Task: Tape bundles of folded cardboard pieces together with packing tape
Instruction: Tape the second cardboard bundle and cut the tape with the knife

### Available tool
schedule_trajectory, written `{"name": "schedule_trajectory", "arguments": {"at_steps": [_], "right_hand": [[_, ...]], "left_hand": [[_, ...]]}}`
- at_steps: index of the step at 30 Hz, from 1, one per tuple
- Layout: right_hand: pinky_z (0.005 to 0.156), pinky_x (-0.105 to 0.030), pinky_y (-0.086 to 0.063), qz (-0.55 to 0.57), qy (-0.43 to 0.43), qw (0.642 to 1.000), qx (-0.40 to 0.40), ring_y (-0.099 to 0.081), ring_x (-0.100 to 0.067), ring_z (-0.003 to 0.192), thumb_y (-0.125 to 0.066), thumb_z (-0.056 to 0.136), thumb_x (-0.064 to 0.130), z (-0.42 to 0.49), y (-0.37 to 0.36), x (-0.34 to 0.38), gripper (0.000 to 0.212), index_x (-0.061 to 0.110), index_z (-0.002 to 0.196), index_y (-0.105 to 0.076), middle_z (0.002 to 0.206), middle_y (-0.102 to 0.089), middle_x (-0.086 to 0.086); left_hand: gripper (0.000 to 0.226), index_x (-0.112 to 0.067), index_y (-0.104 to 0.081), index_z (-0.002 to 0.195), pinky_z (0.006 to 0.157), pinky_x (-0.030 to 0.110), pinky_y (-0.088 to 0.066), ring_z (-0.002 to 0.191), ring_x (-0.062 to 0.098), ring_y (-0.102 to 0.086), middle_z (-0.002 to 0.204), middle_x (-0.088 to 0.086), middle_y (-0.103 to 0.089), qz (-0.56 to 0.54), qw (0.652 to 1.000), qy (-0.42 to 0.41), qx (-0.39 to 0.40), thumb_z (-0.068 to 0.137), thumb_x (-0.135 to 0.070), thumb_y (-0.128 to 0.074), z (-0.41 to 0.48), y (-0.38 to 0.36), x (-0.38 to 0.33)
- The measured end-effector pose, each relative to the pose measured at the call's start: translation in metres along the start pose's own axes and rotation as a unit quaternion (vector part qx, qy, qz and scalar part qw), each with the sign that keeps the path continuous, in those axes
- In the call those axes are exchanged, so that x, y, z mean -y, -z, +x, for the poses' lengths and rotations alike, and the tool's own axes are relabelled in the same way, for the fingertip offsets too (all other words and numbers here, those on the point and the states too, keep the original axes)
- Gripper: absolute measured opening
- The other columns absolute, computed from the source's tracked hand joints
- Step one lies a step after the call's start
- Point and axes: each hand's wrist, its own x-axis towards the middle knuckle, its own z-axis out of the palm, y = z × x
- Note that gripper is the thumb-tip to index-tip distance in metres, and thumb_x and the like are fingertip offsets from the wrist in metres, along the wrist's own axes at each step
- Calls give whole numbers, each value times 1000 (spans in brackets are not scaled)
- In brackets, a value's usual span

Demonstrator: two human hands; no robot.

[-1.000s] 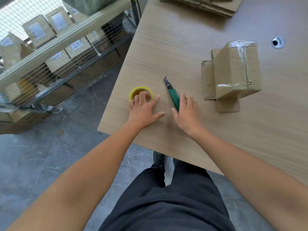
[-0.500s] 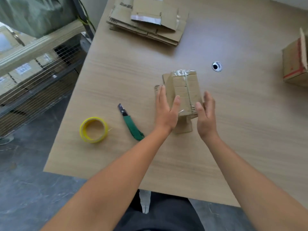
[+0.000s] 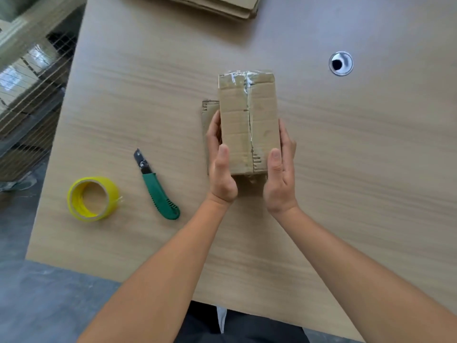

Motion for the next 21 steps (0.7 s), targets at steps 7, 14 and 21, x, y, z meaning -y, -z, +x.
{"name": "schedule_trajectory", "arguments": {"at_steps": [7, 14, 21], "right_hand": [[91, -33, -52, 26, -169, 980, 105, -60, -11, 120, -31, 96, 57, 58, 30, 42, 58, 31, 146, -49, 141, -55, -3], [97, -40, -48, 113, -121, 985, 52, -63, -17, 108, -35, 95, 60, 62, 39, 112, 65, 7, 121, -61, 116, -69, -6], [105, -50, -43, 84, -186, 978, 45, -65, -15, 115, -47, 71, 75, -9, 51, 129, 62, 25, 106, -56, 111, -69, 3]], "left_hand": [[71, -27, -36, 154, 107, 40, -47, 129, 15, -56, 144, -2, -57, 114, 976, 186, -2, 96, -67, -22, 26, 25, -56], [64, -14, -48, 139, 114, 49, -39, 134, 20, -52, 144, 7, -55, 79, 993, 89, 28, 100, -57, -22, 27, -1, -123], [75, -22, -47, 122, 102, 45, -47, 125, 20, -57, 134, 7, -59, 79, 983, 161, 37, 75, -80, -53, -9, 15, -147]]}}
